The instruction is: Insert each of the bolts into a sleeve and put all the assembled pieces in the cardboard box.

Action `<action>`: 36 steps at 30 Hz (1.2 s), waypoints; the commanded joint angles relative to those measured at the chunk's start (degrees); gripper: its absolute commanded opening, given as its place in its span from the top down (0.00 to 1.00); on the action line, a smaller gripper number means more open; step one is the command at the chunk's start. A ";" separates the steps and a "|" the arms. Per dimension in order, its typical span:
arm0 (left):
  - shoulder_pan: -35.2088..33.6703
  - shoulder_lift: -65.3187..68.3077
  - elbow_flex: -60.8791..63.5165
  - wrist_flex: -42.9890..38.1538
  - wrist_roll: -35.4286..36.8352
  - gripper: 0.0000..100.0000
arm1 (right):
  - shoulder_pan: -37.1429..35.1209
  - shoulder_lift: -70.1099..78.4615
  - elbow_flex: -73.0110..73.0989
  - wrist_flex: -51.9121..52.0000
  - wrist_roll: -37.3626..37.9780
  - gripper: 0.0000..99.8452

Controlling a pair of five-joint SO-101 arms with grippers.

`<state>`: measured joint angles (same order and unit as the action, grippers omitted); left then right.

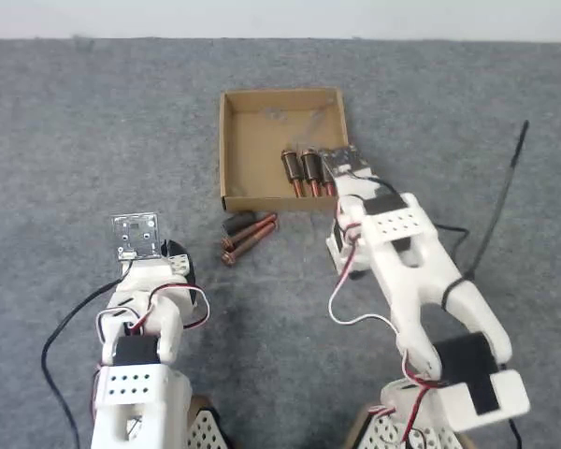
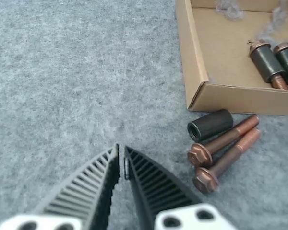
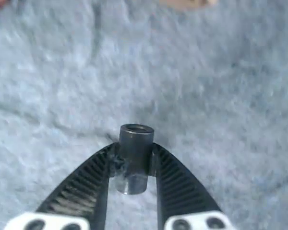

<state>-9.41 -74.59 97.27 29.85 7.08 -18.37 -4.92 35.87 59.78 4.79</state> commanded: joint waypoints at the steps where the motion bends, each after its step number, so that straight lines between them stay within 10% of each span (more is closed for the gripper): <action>1: -0.09 0.18 -0.48 -1.05 -0.79 0.99 | 4.26 -5.05 3.25 -3.56 1.32 0.99; 10: 0.09 0.18 -1.54 -0.62 1.76 0.99 | 7.96 -4.97 8.97 -11.47 6.68 0.99; 24: 7.82 0.26 -25.36 28.40 2.55 0.99 | 7.96 -4.79 9.23 -12.35 6.68 0.99; 36: 18.46 0.35 -30.37 30.33 9.93 0.99 | 7.96 -4.79 9.32 -12.97 6.68 0.99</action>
<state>6.95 -74.59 70.02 59.91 14.81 -11.25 -6.59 45.45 47.82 10.68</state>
